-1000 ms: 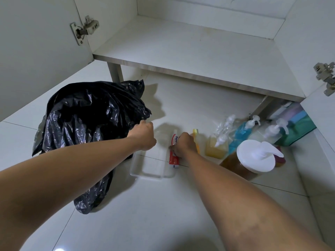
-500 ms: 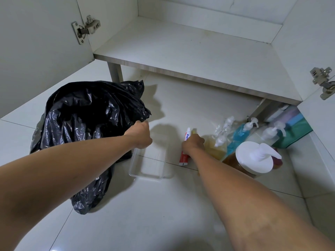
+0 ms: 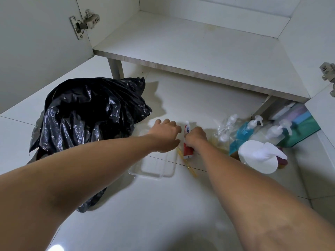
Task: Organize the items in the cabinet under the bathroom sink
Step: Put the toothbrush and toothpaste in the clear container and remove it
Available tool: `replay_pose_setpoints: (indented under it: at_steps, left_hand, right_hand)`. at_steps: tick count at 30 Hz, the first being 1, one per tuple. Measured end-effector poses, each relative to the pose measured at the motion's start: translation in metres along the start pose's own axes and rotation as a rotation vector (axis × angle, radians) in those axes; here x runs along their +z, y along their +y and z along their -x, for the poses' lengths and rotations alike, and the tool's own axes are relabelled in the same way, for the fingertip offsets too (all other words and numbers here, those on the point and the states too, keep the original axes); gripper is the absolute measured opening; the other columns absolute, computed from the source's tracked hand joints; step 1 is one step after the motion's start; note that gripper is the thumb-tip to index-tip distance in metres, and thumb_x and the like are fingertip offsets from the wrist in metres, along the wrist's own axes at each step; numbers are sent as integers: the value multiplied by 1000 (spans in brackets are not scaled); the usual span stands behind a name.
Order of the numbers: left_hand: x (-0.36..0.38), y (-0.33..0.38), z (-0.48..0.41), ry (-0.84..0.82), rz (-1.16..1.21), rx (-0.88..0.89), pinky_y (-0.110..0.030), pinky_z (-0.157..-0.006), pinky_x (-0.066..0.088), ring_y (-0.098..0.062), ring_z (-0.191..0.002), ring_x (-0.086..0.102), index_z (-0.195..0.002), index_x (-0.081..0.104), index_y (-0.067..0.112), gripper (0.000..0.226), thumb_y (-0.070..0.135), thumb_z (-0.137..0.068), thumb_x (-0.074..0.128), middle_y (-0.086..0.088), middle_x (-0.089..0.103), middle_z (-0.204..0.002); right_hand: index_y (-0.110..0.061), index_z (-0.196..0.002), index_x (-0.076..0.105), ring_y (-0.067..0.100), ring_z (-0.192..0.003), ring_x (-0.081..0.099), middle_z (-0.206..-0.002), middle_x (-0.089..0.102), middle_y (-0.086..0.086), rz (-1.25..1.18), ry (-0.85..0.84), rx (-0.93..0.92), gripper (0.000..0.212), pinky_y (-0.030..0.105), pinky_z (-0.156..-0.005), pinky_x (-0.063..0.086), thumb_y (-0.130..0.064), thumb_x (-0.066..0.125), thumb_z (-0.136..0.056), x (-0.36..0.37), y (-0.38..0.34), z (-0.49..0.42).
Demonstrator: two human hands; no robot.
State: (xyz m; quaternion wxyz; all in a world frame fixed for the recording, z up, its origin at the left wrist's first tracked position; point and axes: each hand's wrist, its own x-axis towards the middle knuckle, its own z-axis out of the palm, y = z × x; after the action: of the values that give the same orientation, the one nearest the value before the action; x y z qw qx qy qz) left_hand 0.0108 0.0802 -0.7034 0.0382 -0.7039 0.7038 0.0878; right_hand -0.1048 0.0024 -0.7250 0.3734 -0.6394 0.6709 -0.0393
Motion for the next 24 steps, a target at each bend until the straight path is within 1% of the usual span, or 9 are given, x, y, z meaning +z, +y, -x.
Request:
replay_pose_setpoints:
  at_steps: [2,4,6,8,10,13,16,20,24]
  left_hand:
    - [4,15,-9,-89,-124,34,-55,-110,23,-27,-125,44,-135,54,24,42,45,-99,47,-2,58,-130]
    - [7,28,-13,-180,-232,54,-65,-112,12,-27,-122,46,-129,56,21,37,40,-100,45,1,61,-108]
    - [9,40,-14,-252,-290,51,-72,-113,1,-28,-120,46,-124,57,18,29,28,-99,46,4,45,-82]
    - [12,50,-15,-273,-305,27,-73,-113,-2,-29,-116,49,-121,56,17,27,19,-97,45,4,32,-73]
    - [14,54,-16,-252,-279,-8,-70,-114,1,-28,-108,52,-118,54,16,26,13,-94,46,3,32,-72]
    - [17,53,-19,-176,-184,-55,-58,-111,16,-25,-87,49,-90,45,15,11,6,-85,49,2,40,-71]
    - [19,48,-22,-98,-120,-117,-48,-100,25,-23,-81,45,-70,33,18,23,10,-83,51,2,43,-69]
    - [19,39,-31,25,54,-242,-43,-84,23,-23,-86,53,-84,60,22,6,26,-83,56,3,57,-74]
    - [-3,33,-35,200,483,-354,-34,-81,40,-24,-93,63,-109,67,27,25,26,-84,62,1,68,-96]
  right_hand:
    - [-2,-123,56,34,-109,64,-123,63,18,80,-14,-14,34,32,-73,47,-18,63,-94,-6,2,-2]
    - [-2,-125,54,34,-108,63,-123,63,18,145,-28,-18,35,32,-72,45,-14,65,-93,-9,8,-5]
    - [-2,-123,54,33,-108,63,-121,63,17,163,-41,-23,34,33,-71,45,-10,65,-92,-9,13,-7]
    - [-2,-120,55,34,-107,64,-121,64,17,145,-35,-50,30,32,-70,44,-14,62,-93,-8,18,-10]
    - [-2,-119,56,34,-107,64,-121,64,18,130,-25,-68,30,31,-69,42,-18,61,-94,-8,20,-13]
    - [-2,-121,53,32,-113,62,-125,62,17,185,-36,-55,33,29,-72,42,-14,64,-92,-10,20,-15]
    - [-1,-123,53,32,-114,62,-126,62,17,223,-48,-41,34,28,-74,42,-11,64,-92,-10,19,-16]
    - [-1,-124,55,32,-112,63,-124,64,16,165,-71,2,36,28,-72,43,-11,66,-91,-10,19,-18]
    - [-1,-118,60,33,-108,65,-120,66,17,16,-29,27,31,29,-69,45,-16,66,-91,-12,13,-15]
